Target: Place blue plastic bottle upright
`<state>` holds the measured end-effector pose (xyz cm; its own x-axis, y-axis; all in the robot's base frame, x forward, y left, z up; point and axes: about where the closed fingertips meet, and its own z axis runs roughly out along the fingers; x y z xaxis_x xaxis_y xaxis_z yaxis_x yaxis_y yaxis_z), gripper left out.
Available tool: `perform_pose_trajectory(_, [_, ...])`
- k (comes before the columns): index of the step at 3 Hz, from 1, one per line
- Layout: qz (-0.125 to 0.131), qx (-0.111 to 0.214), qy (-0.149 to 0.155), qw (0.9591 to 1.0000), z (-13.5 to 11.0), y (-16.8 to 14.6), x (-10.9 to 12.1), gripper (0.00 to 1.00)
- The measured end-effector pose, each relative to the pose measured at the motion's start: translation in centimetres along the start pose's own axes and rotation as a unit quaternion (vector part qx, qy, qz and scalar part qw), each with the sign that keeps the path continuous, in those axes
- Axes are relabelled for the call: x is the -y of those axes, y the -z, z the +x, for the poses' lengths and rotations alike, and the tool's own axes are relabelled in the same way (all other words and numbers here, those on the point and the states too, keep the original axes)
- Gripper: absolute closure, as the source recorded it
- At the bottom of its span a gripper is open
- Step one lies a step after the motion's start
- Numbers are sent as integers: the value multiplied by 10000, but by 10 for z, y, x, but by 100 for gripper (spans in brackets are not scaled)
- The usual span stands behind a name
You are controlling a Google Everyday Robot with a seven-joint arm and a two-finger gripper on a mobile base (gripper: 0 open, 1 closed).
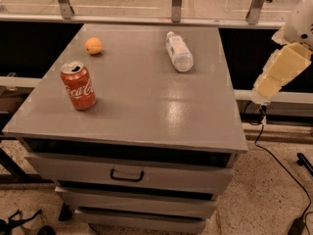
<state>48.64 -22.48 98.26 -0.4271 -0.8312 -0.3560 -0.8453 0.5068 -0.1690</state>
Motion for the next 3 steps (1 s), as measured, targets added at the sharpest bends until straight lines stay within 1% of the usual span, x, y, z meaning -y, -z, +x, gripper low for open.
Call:
perform_pose_trajectory(1, [19, 103, -826, 9965, -12, -4, 32, 0])
perform_pose_trajectory(2, [18, 122, -1372, 9905, -29, -9, 57, 0])
perform_pose_trajectory(3, [-32, 239, -1592, 9869, -48, -21, 72, 0])
